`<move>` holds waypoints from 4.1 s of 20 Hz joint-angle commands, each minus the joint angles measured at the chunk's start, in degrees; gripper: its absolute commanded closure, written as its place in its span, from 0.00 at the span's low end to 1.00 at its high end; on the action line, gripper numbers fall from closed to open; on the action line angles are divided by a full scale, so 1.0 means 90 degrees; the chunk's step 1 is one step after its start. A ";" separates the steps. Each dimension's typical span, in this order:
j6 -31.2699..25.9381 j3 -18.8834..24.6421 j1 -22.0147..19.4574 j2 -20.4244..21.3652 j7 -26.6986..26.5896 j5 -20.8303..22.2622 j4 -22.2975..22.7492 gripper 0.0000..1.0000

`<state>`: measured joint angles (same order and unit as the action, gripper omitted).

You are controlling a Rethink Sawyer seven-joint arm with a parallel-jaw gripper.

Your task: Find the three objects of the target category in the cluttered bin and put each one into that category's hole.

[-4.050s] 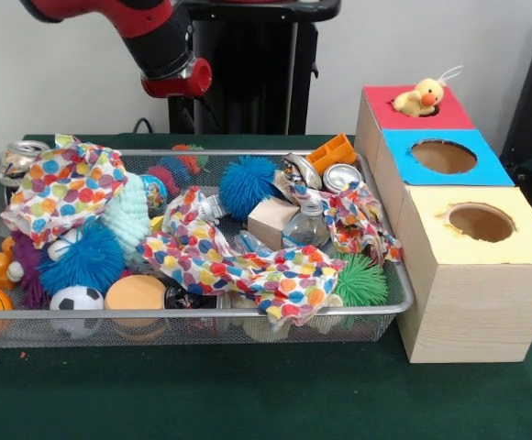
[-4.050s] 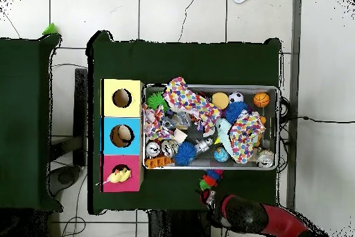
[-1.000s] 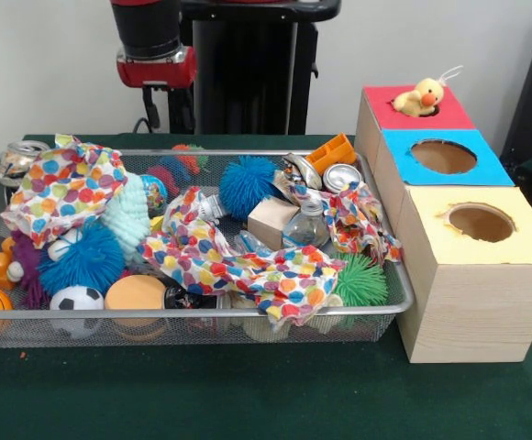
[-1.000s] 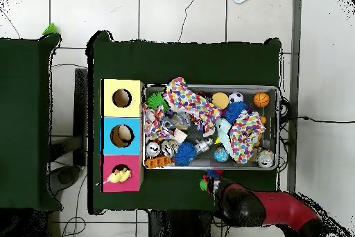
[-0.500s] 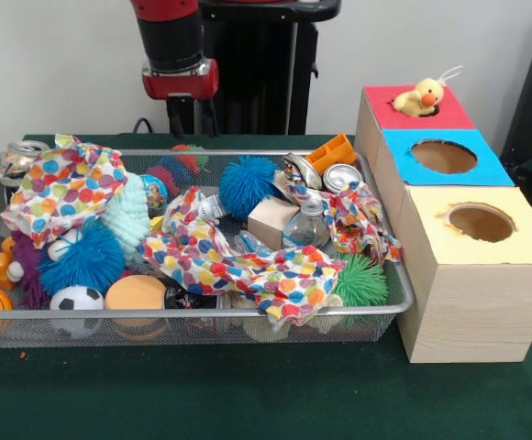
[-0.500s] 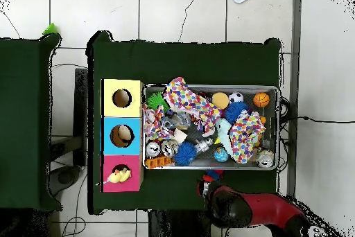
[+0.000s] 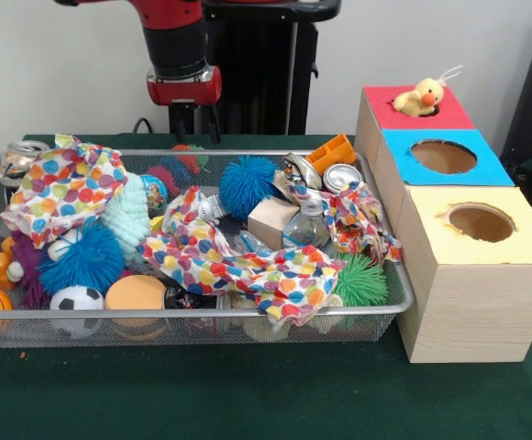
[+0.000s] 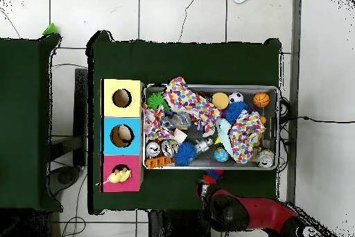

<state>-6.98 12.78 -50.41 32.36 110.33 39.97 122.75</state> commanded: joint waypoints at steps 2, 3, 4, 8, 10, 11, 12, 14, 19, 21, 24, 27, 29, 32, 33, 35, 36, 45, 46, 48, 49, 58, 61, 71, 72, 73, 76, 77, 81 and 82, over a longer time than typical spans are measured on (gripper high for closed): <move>0.0124 -0.0154 -0.0046 -0.0198 0.0388 0.0083 -0.0979 0.00; 0.0124 -0.0163 -0.0045 -0.0207 0.0357 0.0112 -0.1005 0.00; 0.0123 -0.0173 -0.0050 -0.0209 0.0327 0.0138 -0.1023 0.00; 0.0086 -0.0181 -0.0070 -0.0216 0.0228 0.0199 -0.1095 0.00; 0.0125 -0.0214 -0.0048 -0.0244 0.0242 0.0210 -0.1131 0.00; 0.0153 -0.0235 -0.0034 -0.0263 0.0252 0.0217 -0.1152 0.00; 0.0213 -0.0283 0.0014 -0.0292 0.0280 0.0237 -0.1186 0.00; 0.0330 -0.0401 0.0134 -0.0343 0.0352 0.0261 -0.1256 0.00; 0.0586 -0.0623 0.0315 -0.0494 0.0550 0.0168 -0.1377 0.00; 0.0735 -0.0685 0.0355 -0.0590 0.0621 0.0133 -0.1410 0.00; 0.0888 -0.0761 0.0412 -0.0702 0.0686 0.0077 -0.1455 0.00; 0.0933 -0.0750 0.0402 -0.0729 0.0686 0.0001 -0.1434 0.00; 0.0923 -0.0669 0.0341 -0.0728 0.0662 -0.0052 -0.1381 0.00; 0.0898 -0.0496 0.0221 -0.0729 0.0681 -0.0179 -0.1261 0.00; 0.0927 -0.0492 0.0233 -0.0751 0.0710 -0.0207 -0.1251 0.00; 0.0989 -0.0521 0.0283 -0.0805 0.0757 -0.0240 -0.1262 0.00; 0.1020 -0.0550 0.0316 -0.0838 0.0770 -0.0238 -0.1282 0.00; 0.1603 -0.0860 0.0553 -0.1247 0.0920 -0.0252 -0.1519 0.00; 0.1691 -0.0896 0.0579 -0.1313 0.0916 -0.0247 -0.1558 0.00; 0.1887 -0.1018 0.0676 -0.1467 0.0910 -0.0270 -0.1671 0.00; 0.1968 -0.1072 0.0719 -0.1541 0.0902 -0.0291 -0.1728 0.00; 0.2084 -0.1303 0.0967 -0.1637 0.0670 -0.0313 -0.1918 1.00; 0.1788 -0.1197 0.0890 -0.1493 0.0604 -0.0277 -0.1875 1.00; 0.0123 -0.0629 0.0532 -0.0420 -0.0015 -0.0396 -0.1411 1.00; -0.0185 -0.0511 0.0445 -0.0231 -0.0120 -0.0473 -0.1315 1.00; -0.0493 -0.0422 0.0384 -0.0053 -0.0230 -0.0565 -0.1232 1.00; -0.1316 -0.0147 0.0233 0.0402 -0.0485 -0.0830 -0.1061 1.00; -0.1476 -0.0076 0.0202 0.0496 -0.0507 -0.0880 -0.1031 1.00; -0.1923 0.0092 0.0159 0.0789 -0.0459 -0.1006 -0.0960 1.00; -0.2038 0.0128 0.0155 0.0859 -0.0471 -0.1030 -0.0942 1.00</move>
<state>-16.67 6.05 -48.24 33.58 110.33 35.13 116.27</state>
